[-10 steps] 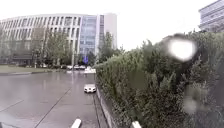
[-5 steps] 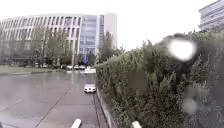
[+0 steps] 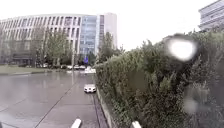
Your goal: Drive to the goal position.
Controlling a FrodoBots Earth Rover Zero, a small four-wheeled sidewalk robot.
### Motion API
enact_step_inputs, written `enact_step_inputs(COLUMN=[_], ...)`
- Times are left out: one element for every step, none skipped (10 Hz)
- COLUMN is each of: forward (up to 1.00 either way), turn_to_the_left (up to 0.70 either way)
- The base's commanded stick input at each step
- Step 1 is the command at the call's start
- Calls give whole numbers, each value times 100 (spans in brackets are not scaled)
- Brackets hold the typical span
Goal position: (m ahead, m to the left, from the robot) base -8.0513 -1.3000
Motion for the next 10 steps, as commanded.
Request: enact_step_inputs(forward=[4, 4, 4, 4, 4, 4, 4, 4, 4, 4], turn_to_the_left=[0, 0, 0, 0, 0, 0, 0, 0, 0, 0])
